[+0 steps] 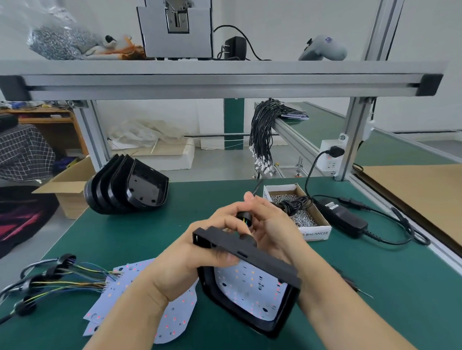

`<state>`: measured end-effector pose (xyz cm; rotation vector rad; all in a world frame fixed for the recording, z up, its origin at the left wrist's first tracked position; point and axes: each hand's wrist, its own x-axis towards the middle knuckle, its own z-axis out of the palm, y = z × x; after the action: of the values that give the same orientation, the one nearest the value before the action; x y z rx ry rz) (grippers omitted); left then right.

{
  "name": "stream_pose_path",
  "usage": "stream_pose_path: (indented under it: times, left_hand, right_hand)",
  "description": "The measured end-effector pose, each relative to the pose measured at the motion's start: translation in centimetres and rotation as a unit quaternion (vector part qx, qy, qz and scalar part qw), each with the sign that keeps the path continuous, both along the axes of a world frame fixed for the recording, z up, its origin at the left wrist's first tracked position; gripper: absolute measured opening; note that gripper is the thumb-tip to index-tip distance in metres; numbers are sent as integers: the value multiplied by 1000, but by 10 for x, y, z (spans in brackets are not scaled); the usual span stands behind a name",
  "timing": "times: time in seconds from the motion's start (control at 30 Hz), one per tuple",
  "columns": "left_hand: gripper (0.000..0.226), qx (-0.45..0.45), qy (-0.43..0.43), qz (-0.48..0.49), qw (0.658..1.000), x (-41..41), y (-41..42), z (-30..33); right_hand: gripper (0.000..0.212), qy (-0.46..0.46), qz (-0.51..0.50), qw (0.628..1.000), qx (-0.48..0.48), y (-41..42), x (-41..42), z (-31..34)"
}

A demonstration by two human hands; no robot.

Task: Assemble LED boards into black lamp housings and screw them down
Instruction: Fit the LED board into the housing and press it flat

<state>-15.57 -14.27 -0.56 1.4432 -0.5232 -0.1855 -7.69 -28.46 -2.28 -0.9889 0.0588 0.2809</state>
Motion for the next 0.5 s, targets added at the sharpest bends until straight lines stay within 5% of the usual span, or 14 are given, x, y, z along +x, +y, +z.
stream_pose_path:
  times: [0.3,0.5]
  left_hand:
    - [26,-61,-7,16,998,3,-6,-3]
    - [26,-2,-64,9,998,-7,-2,3]
  right_hand:
    - [30,-1,-16,1000,16,0,-8,2]
    - [14,-30,-76,997,-3,-1,-2,12]
